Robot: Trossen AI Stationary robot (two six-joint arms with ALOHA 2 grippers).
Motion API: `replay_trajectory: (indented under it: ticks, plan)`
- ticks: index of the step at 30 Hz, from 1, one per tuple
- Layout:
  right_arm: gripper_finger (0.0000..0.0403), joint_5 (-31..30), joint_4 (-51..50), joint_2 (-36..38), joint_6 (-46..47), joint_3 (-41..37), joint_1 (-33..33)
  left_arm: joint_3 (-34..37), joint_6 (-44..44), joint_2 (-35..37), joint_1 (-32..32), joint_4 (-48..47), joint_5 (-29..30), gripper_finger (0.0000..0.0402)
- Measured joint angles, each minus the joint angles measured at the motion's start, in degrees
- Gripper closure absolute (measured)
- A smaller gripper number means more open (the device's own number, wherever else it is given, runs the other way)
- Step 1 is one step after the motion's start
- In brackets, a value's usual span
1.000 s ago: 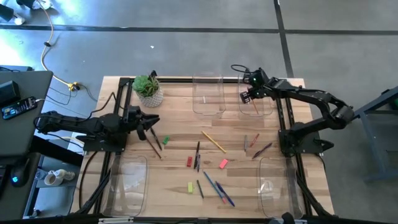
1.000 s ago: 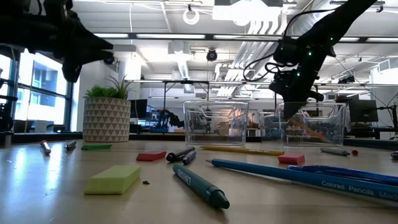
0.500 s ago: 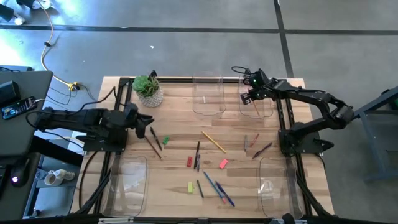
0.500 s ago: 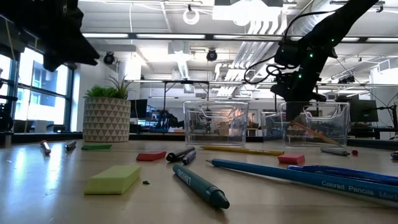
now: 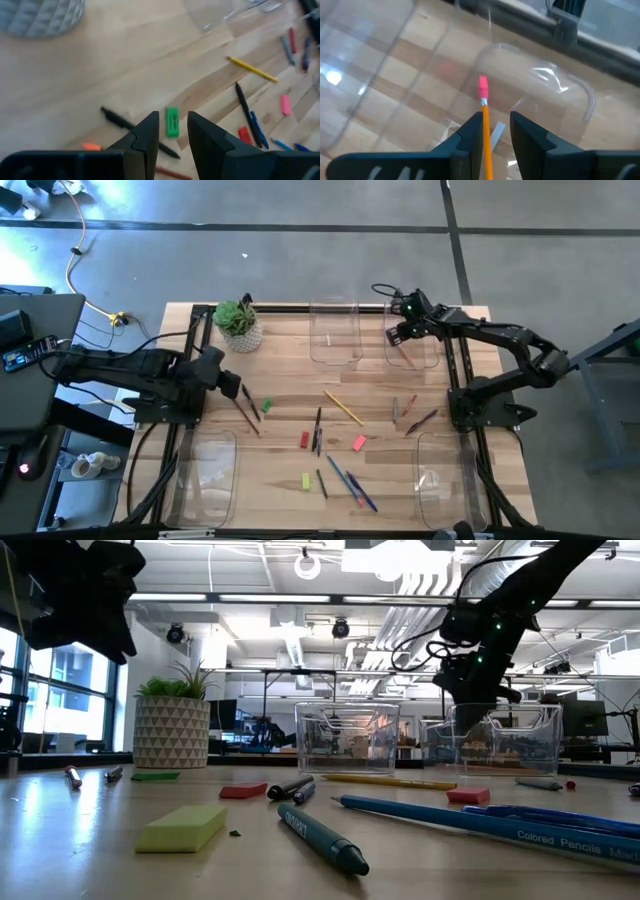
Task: Sort crayons/erasers/pens/pencils in bins
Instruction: Put the top black pen into the bottom left transparent bin
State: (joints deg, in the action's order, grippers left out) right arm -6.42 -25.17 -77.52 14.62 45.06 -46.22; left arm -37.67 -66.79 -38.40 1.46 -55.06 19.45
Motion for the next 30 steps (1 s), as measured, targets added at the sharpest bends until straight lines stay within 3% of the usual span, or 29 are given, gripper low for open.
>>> replay_trajectory:
  ticks: [14,22,30]
  plan:
    - [0.0313,-3.70,-7.37,0.00,-6.39,14.18,-0.04,-2.25,-17.11,-10.95,0.02,-6.95,-6.68,0.0312]
    - [0.0313,-6.46,-11.17,0.00,-9.73,21.73,-0.04,-2.25,-21.59,-17.11,0.00,-6.39,-6.79,0.0312]
    - [0.0313,-7.11,-12.05,0.02,-11.24,23.53,-0.04,-2.25,-28.76,-23.38,0.02,-3.92,-5.48,0.0311]
